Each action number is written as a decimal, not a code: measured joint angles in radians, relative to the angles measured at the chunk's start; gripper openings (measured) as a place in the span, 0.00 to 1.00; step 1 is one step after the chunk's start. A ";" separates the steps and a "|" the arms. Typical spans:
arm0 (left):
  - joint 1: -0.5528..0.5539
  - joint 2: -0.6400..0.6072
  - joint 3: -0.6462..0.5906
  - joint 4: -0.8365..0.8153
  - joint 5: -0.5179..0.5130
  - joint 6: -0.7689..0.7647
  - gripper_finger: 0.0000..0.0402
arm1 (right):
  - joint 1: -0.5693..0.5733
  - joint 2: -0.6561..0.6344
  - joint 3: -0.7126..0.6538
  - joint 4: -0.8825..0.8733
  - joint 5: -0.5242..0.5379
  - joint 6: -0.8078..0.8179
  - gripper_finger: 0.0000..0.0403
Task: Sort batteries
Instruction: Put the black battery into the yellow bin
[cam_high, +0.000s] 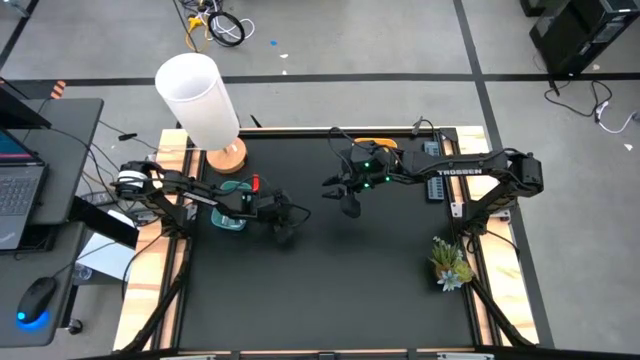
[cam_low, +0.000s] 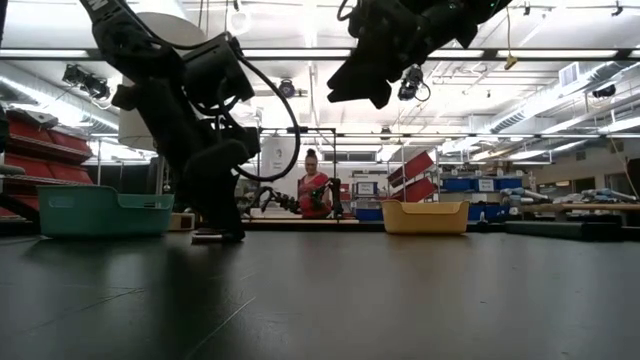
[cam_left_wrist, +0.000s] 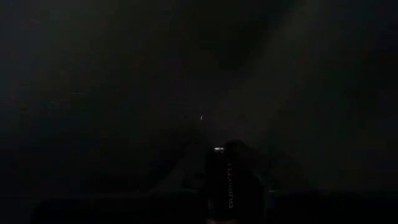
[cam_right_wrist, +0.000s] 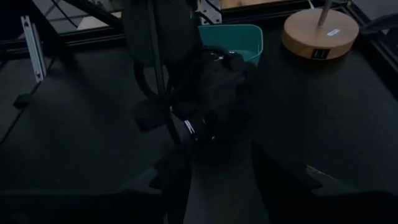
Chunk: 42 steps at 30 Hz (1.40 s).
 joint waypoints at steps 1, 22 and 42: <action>0.000 0.000 0.000 0.000 -0.005 0.000 0.14 | 0.000 0.000 0.000 0.001 0.000 0.000 0.43; 0.003 0.006 0.007 0.087 -0.136 -0.007 0.14 | 0.000 0.000 0.000 0.002 0.001 0.000 0.43; 0.012 0.004 0.106 0.179 -0.123 0.003 0.14 | -0.091 -0.113 0.001 -0.257 0.077 0.007 0.43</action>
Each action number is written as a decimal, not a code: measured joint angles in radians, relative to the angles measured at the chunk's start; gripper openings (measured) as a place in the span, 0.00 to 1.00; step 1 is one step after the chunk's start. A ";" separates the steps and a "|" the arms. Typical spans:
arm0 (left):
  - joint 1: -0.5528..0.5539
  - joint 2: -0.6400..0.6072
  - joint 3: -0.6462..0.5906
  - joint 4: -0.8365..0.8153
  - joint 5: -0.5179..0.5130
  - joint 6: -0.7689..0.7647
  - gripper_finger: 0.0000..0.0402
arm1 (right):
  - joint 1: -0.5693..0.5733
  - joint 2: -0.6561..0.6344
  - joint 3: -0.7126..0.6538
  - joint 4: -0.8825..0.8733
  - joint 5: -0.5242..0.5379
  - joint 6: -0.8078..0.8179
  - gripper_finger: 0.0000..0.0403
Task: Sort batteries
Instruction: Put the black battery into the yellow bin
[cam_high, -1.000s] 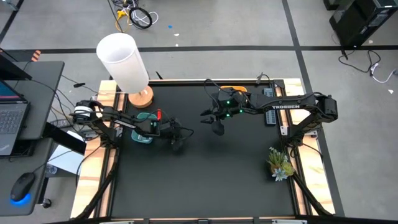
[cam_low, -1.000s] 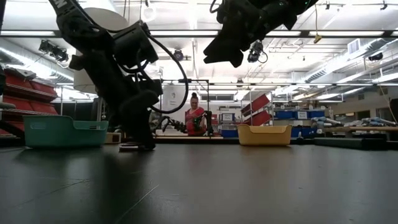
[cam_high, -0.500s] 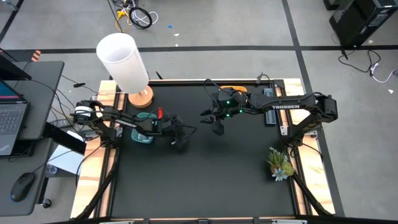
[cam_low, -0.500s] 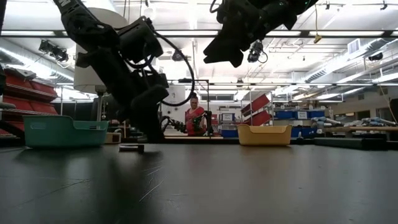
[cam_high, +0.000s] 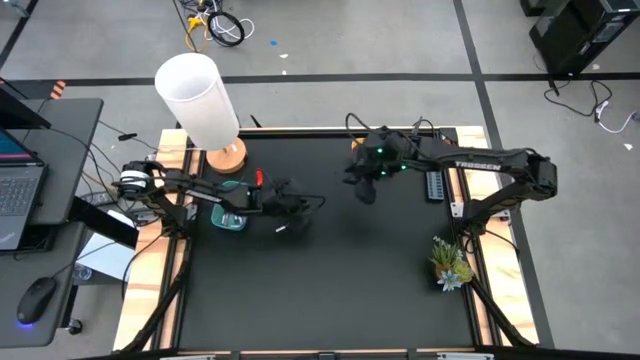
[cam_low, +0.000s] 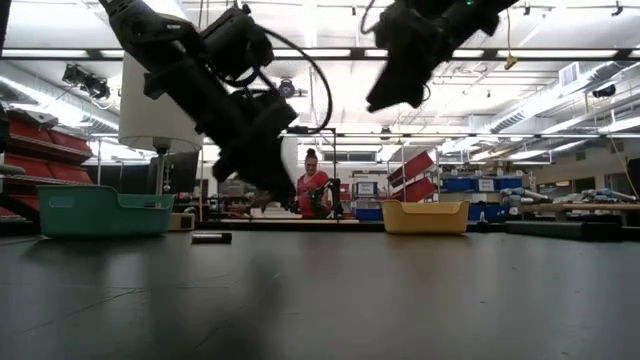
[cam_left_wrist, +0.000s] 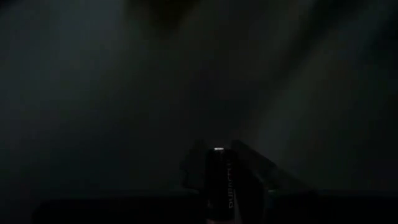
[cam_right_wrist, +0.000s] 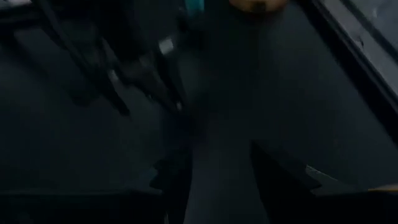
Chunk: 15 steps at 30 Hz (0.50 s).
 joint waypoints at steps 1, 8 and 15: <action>0.006 0.000 0.003 0.031 0.001 0.003 0.14 | -0.009 -0.010 -0.002 -0.039 0.000 0.000 0.43; 0.070 -0.002 0.037 0.284 0.009 0.029 0.14 | -0.021 -0.089 -0.199 0.062 -0.003 0.109 0.43; 0.124 -0.002 0.086 0.504 0.009 0.028 0.14 | -0.001 -0.133 -0.361 0.435 -0.001 0.255 0.43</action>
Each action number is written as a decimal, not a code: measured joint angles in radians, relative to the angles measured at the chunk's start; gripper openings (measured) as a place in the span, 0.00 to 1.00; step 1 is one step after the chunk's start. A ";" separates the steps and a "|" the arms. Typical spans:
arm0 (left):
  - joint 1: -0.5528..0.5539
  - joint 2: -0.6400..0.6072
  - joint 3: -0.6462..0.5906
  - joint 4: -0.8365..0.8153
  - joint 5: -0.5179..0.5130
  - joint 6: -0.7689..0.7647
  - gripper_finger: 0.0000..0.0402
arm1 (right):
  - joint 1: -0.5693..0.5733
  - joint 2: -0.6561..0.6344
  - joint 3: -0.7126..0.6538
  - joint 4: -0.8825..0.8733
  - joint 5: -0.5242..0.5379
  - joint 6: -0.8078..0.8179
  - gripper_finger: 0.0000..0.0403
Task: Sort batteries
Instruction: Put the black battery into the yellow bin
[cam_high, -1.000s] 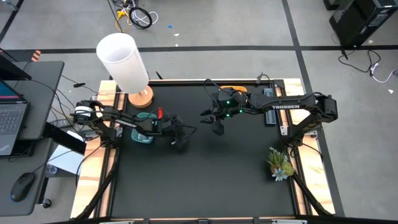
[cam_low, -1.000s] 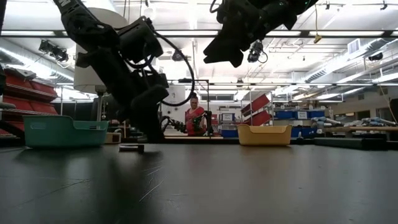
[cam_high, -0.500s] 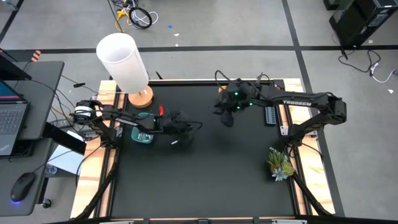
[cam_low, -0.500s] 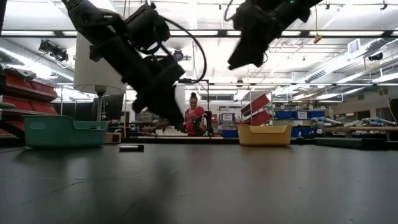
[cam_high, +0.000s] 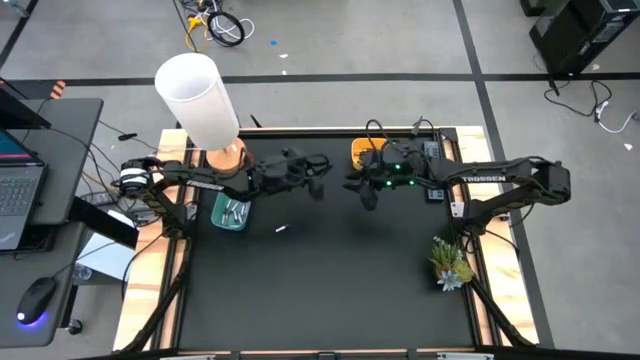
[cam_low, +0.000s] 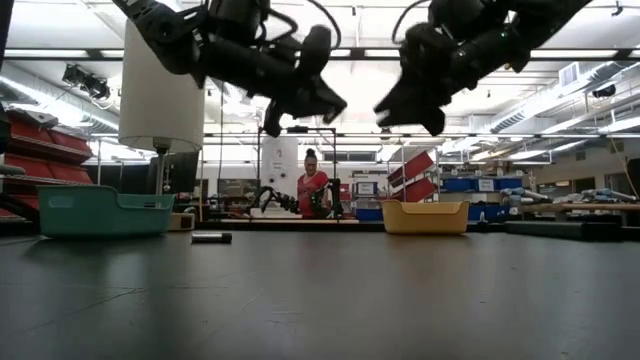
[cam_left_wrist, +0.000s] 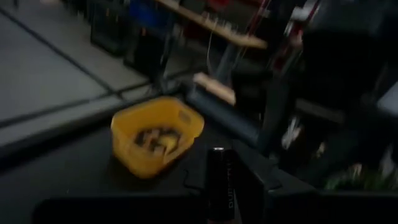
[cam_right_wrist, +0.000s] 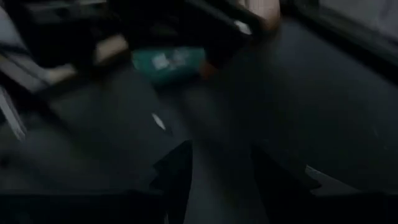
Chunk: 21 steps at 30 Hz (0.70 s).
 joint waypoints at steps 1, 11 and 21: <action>0.005 0.000 0.008 0.023 0.000 0.000 0.14 | 0.003 0.003 -0.013 0.063 0.002 0.013 0.43; 0.011 -0.001 0.088 0.104 0.012 0.038 0.14 | 0.010 0.127 -0.025 0.407 0.020 0.112 0.46; 0.010 -0.001 0.094 0.107 0.012 0.047 0.14 | -0.007 0.133 -0.025 0.491 0.018 0.113 0.46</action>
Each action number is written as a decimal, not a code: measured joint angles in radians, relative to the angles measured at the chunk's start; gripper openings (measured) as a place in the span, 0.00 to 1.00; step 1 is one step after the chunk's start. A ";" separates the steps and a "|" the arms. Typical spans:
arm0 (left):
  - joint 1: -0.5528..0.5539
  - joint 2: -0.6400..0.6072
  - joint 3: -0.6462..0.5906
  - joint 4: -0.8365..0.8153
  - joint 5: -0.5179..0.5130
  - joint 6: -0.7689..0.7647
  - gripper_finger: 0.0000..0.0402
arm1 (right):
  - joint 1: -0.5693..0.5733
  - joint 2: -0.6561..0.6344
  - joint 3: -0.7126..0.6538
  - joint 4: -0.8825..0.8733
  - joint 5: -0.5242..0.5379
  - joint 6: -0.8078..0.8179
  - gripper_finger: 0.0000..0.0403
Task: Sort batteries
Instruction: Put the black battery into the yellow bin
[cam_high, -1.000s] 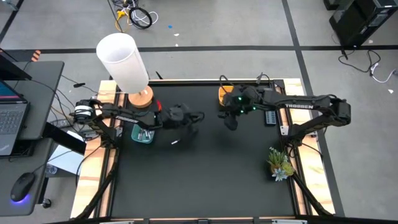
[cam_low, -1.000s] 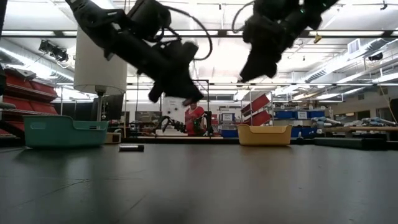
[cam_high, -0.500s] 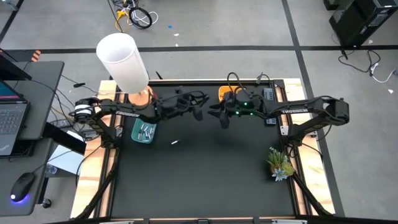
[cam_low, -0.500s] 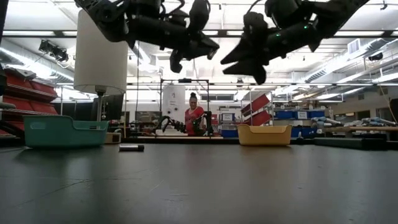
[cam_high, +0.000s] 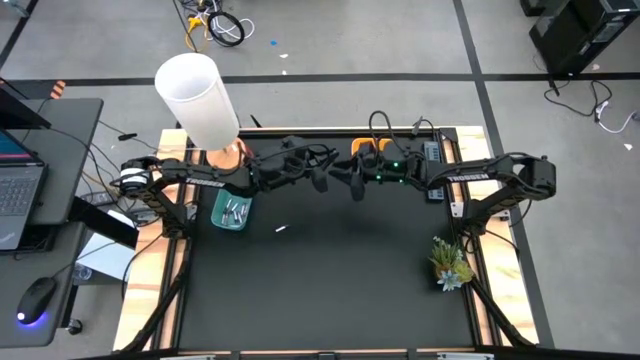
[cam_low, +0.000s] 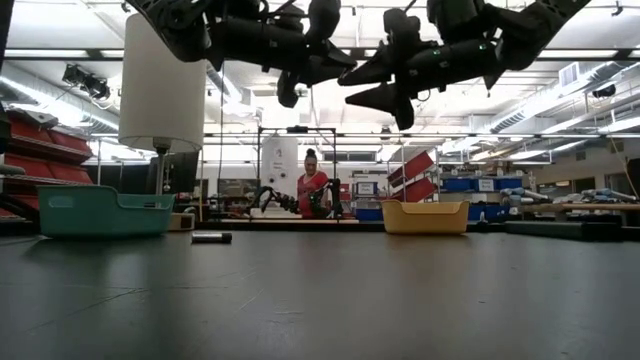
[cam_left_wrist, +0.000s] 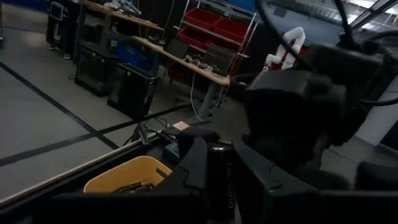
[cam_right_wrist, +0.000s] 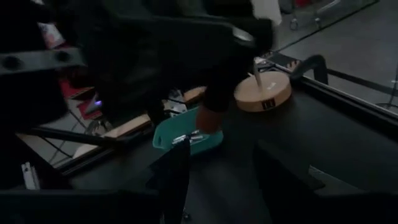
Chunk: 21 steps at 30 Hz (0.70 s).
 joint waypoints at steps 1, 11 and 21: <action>0.000 0.000 0.000 0.007 0.000 0.000 0.14 | -0.002 0.000 0.000 -0.002 0.001 0.000 0.46; 0.000 0.000 0.000 0.043 0.003 0.000 0.14 | -0.014 0.000 0.000 0.078 -0.002 -0.027 0.45; 0.000 0.000 0.000 0.048 0.007 -0.001 0.14 | -0.014 0.000 0.025 0.111 -0.014 -0.041 0.41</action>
